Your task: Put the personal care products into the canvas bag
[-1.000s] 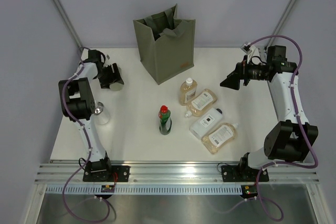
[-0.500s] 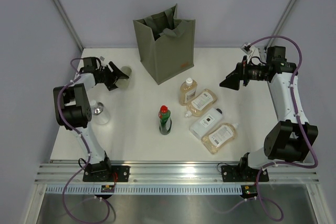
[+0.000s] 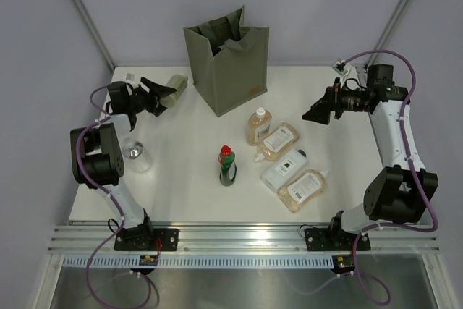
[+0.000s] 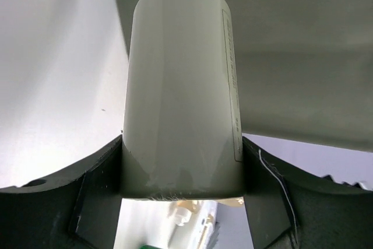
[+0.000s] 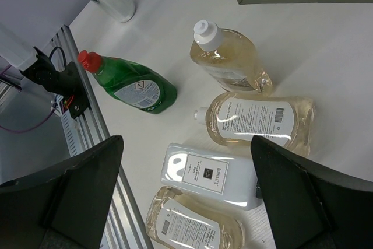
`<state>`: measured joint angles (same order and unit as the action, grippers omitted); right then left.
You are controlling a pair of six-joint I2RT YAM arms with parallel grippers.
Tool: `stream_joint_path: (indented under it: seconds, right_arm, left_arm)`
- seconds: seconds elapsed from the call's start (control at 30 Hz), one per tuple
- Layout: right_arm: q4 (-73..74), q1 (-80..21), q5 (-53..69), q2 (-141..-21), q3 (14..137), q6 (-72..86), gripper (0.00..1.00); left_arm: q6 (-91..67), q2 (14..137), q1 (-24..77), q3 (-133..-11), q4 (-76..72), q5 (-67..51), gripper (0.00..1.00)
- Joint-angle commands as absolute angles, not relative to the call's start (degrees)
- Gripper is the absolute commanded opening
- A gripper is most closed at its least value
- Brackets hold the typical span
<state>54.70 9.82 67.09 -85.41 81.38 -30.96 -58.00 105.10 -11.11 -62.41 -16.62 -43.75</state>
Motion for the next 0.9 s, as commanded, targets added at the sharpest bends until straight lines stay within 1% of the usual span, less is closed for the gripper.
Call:
stream_joint_path:
  seconds: [0.0,0.1,0.33,0.47,0.63,0.7,0.77,0.8,0.87]
  right_arm:
    - [53.26,10.02,69.26,-83.85,81.47,-30.59,1.00]
    - [53.35,10.02,69.52,-84.11,81.47,-30.59,1.00]
    - [53.09,9.93,70.40,-84.81,81.56,-30.23,0.99]
    - [53.08,10.02,70.93,-85.25,81.65,-30.23,1.00]
    - [53.17,10.02,71.72,-85.52,81.83,-30.41,1.00]
    - [53.17,10.02,71.89,-85.52,81.91,-30.59,0.99]
    - [53.09,10.02,71.98,-85.43,81.91,-30.67,1.00]
    - [53.09,10.02,71.98,-85.34,81.83,-30.76,0.99]
    - [52.65,10.02,72.07,-84.82,81.39,-30.59,0.99]
  left_arm:
    - [-68.36,98.36,-11.69,-61.35,-36.46,-50.10,0.00]
    - [-69.70,94.58,-11.69,-61.26,-37.62,-48.78,0.00]
    - [-69.35,85.00,-11.25,-63.01,-31.66,-43.60,0.00]
    - [-66.45,83.06,-9.67,-70.81,-24.45,-42.72,0.00]
    - [-65.92,86.99,-6.08,-81.10,-19.70,-41.75,0.00]
    - [-65.22,89.63,-4.67,-87.69,-18.20,-41.40,0.00]
    - [-65.21,94.64,-2.47,-92.52,-16.44,-40.96,0.00]
    - [-64.95,96.49,-0.98,-98.03,-14.43,-40.43,0.00]
    - [-62.86,102.81,0.08,-104.82,-11.18,-39.64,0.00]
